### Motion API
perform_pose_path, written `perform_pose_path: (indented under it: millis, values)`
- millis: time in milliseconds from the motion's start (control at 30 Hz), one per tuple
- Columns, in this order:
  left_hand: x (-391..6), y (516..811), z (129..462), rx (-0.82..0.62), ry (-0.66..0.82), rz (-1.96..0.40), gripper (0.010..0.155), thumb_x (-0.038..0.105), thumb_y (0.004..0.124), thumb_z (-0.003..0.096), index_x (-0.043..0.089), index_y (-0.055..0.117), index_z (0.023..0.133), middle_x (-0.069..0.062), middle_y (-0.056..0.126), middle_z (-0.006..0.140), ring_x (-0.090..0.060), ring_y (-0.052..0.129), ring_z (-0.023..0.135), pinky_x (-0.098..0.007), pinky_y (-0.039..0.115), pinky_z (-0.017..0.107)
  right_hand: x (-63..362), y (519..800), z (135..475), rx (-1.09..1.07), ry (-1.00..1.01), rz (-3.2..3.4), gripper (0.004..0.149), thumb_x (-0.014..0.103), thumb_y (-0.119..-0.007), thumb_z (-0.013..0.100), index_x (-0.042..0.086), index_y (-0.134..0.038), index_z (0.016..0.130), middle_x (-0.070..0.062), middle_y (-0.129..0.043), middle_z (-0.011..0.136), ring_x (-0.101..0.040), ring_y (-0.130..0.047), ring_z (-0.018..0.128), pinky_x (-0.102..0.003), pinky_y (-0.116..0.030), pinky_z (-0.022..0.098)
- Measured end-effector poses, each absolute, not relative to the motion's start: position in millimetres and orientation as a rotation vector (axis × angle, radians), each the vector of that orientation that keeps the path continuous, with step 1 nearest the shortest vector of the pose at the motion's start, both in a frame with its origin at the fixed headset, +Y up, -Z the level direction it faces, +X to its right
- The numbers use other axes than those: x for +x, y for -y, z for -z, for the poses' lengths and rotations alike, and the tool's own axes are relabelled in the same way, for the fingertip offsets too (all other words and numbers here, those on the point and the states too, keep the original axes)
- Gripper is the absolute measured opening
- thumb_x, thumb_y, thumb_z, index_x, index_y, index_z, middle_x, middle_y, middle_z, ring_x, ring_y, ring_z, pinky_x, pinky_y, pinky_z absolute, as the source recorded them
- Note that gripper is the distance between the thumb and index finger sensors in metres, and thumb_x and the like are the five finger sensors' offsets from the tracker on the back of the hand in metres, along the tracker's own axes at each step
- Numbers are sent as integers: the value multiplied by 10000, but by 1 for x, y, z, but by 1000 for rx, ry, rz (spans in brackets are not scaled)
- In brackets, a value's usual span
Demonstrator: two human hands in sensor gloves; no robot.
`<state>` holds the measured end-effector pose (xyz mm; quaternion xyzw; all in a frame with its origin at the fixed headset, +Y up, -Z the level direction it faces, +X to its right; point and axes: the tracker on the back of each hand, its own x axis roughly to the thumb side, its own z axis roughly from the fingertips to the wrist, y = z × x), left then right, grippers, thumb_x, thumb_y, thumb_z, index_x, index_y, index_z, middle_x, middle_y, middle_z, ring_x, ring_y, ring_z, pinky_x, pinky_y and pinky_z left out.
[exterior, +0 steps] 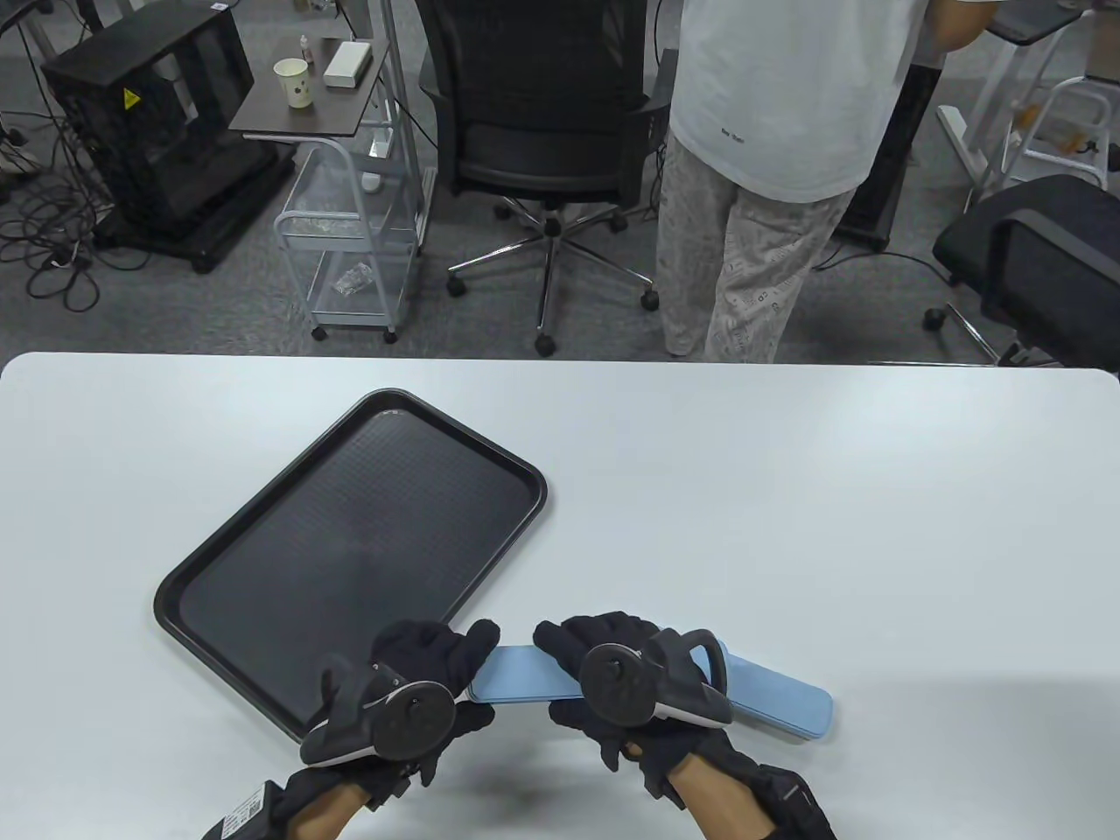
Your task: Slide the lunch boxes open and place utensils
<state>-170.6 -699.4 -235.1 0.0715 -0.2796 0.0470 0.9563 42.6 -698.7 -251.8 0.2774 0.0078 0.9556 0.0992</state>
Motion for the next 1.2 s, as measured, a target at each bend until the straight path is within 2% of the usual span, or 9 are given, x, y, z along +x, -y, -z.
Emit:
perform_pose_path:
  millis: [167,367,567,767,933,1200]
  values:
    - [-170,699,233,172,584,-114,814,552,842,345,199,560,1023,-43,871,875,-322,796,850,-574,519,665,43,699,251,820,-2,-2815,743,508,-875,415,330,-537,1052,-68,-635,1051,-373,-720,952,-590,-593,698]
    - [-179,696,239,183,531,-141,813,566,822,359,226,525,1035,-16,827,930,-309,771,878,-567,498,676,57,695,258,752,16,-2847,752,494,-872,427,318,-512,1063,-83,-602,1063,-381,-686,967,-601,-560,708]
    - [-216,702,259,130,385,-227,809,598,789,363,267,509,1046,-35,656,1079,-339,621,986,-583,398,715,88,688,281,548,-22,-2896,768,459,-878,451,295,-469,1079,-91,-552,1084,-395,-624,998,-627,-500,732]
    - [-245,702,270,124,286,-316,802,603,783,368,274,513,1049,-32,617,1106,-352,580,1008,-590,351,728,138,687,314,262,-113,-3036,770,419,-853,473,296,-409,1090,-101,-489,1103,-407,-564,1018,-641,-441,743]
    - [-251,703,272,108,264,-316,800,599,783,371,276,511,1050,-31,605,1112,-353,558,1018,-588,343,729,189,701,338,19,-226,-3113,777,425,-857,457,317,-408,1081,-69,-520,1106,-403,-600,1002,-640,-443,738]
    - [-253,705,274,83,253,-324,789,598,763,381,272,509,1053,-37,600,1114,-361,554,1016,-590,335,728,217,732,347,-137,-405,-3184,770,435,-854,451,338,-411,1074,-54,-529,1109,-399,-622,994,-635,-454,733]
